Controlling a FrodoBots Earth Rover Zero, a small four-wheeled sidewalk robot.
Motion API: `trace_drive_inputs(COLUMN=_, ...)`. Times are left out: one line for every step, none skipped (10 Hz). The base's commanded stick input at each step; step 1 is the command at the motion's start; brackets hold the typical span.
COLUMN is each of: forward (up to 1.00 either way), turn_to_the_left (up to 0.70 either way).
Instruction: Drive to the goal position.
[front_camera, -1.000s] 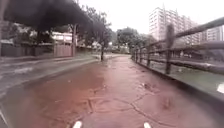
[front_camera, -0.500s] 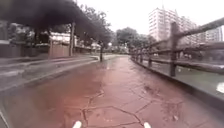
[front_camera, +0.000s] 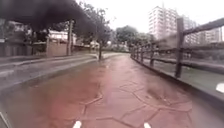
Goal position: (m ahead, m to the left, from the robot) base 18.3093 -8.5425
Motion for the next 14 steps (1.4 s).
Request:
trace_drive_inputs(forward=0.50, turn_to_the_left=0.00)
trace_drive_inputs(forward=0.50, turn_to_the_left=0.00)
trace_drive_inputs(forward=0.50, turn_to_the_left=0.00)
trace_drive_inputs(forward=0.50, turn_to_the_left=0.00)
trace_drive_inputs(forward=0.50, turn_to_the_left=0.00)
trace_drive_inputs(forward=0.50, turn_to_the_left=0.00)
trace_drive_inputs(forward=0.50, turn_to_the_left=0.00)
trace_drive_inputs(forward=0.50, turn_to_the_left=0.00)
trace_drive_inputs(forward=0.50, turn_to_the_left=0.00)
trace_drive_inputs(forward=0.50, turn_to_the_left=0.00)
trace_drive_inputs(forward=0.50, turn_to_the_left=0.00)
trace_drive_inputs(forward=0.50, turn_to_the_left=0.00)
trace_drive_inputs(forward=0.50, turn_to_the_left=0.00)
trace_drive_inputs(forward=0.50, turn_to_the_left=0.00)
